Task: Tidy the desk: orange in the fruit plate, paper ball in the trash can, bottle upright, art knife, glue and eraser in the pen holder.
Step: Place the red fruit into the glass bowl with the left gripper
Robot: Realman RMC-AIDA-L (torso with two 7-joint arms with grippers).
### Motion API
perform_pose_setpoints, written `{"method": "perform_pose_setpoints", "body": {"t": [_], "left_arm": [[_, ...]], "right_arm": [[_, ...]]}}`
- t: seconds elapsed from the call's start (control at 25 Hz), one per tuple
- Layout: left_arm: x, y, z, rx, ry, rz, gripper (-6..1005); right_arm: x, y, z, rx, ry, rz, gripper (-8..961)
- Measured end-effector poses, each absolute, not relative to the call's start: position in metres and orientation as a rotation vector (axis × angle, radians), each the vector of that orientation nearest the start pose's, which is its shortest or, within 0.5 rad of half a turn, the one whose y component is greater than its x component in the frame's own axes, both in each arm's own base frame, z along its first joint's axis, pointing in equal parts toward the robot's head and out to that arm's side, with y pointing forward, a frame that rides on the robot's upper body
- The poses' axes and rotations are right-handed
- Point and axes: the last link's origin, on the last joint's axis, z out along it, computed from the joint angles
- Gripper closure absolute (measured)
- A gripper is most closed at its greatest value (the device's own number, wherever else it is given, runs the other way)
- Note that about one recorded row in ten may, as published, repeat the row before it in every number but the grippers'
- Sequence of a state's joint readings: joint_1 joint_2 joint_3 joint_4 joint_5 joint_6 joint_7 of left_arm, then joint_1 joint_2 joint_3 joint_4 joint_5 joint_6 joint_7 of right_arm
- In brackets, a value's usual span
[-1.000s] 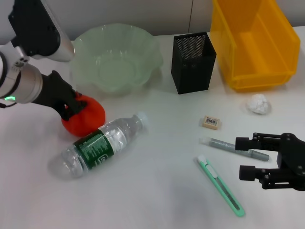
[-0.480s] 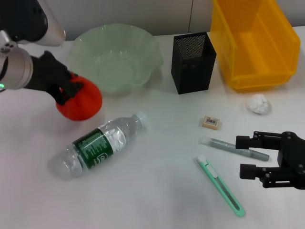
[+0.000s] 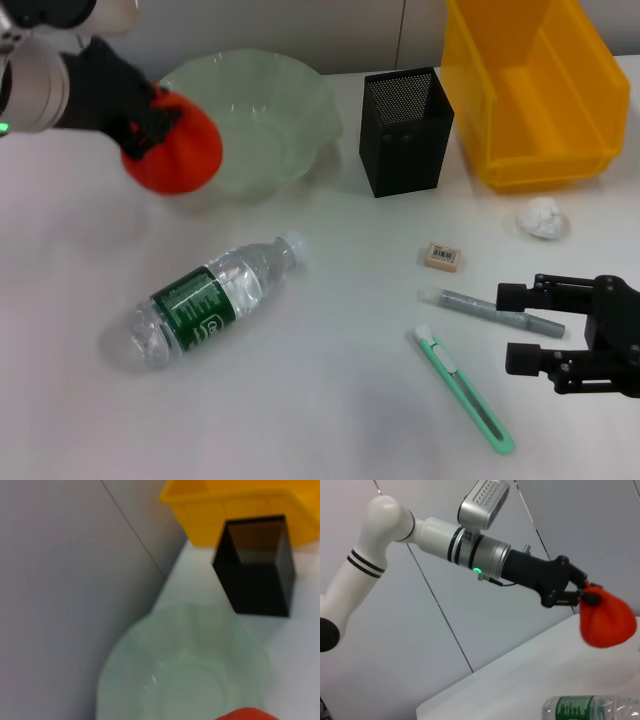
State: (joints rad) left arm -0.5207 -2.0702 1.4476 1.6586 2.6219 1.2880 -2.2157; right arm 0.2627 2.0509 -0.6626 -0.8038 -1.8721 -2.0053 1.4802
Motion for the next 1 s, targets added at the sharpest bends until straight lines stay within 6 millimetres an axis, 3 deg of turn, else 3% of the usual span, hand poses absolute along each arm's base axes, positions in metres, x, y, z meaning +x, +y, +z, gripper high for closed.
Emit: {"method": "perform_pose_setpoints", "body": {"t": [0.24,0.56,0.84,0.92,1.0], "left_arm": [[-0.106,0.391,0.032,-2.395,-0.023,0.189,851],[-0.106,0.417,0.004,-2.377,-0.026,0.150,851],[-0.105,0.424,-0.006,-2.366,-0.014,0.133,850],[-0.104,0.434,-0.021,-2.382,-0.010,0.133,850],[-0.105,0.435,-0.023,-2.386,-0.010,0.139,850]], "right_arm": [[0.288,0.228,0.050,-2.789,0.758,1.042,180],[0.290,0.223,0.050,-2.783,0.764,1.049,180],[0.293,0.219,0.050,-2.753,0.765,1.064,182],[0.293,0.219,0.049,-2.752,0.765,1.064,182],[0.293,0.218,0.049,-2.752,0.766,1.065,182]]}}
